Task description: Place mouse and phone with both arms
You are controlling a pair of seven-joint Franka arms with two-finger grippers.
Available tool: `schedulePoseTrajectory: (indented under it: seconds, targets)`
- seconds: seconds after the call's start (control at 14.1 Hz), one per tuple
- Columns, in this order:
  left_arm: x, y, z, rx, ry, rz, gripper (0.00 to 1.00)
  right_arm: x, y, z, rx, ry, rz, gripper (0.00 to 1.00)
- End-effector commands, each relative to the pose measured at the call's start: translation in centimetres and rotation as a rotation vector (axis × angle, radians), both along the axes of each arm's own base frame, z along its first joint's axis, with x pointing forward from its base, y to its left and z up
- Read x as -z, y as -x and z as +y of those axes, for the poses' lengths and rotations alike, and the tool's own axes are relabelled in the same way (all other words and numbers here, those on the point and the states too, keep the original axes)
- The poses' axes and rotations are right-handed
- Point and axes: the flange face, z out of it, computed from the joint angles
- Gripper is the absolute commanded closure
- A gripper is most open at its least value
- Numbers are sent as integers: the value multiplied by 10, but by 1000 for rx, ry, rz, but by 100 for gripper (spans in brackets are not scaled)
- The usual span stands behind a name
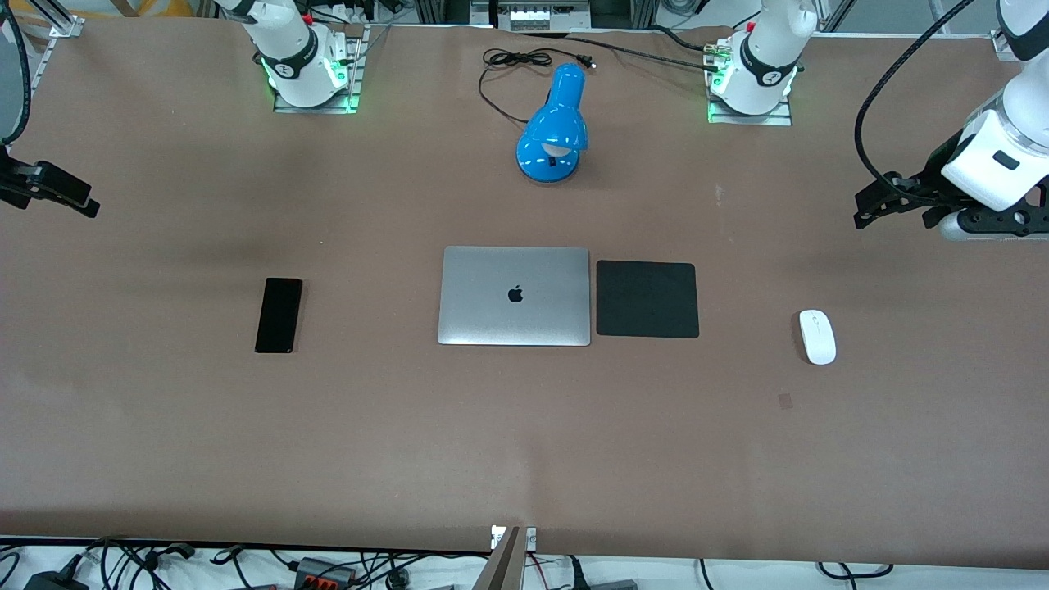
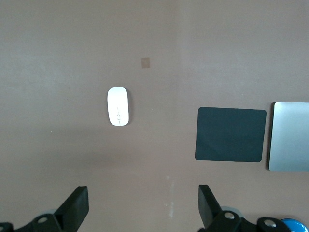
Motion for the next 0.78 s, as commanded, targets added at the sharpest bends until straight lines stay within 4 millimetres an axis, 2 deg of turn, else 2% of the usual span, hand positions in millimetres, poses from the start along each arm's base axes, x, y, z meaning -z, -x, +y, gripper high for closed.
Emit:
schedulePoseTrajectory:
  seconds: [0.0, 0.21, 0.42, 0.64, 0.71]
  targets:
    - [-3, 6, 2, 13, 7, -2, 0, -5, 0, -2, -7, 4, 5, 0]
    - [-3, 6, 2, 13, 7, -2, 0, -5, 0, -3, -9, 4, 2, 0]
    - [-4, 5, 0, 18, 7, -5, 0, 4, -5, -2, -9, 4, 17, 0]
    - [-3, 1, -1, 18, 7, -2, 0, 50, -25, 4, -19, 19, 100, 0]
    - [-4, -2, -1, 18, 7, 0, 0, 81, -37, 11, -26, 2, 141, 0]
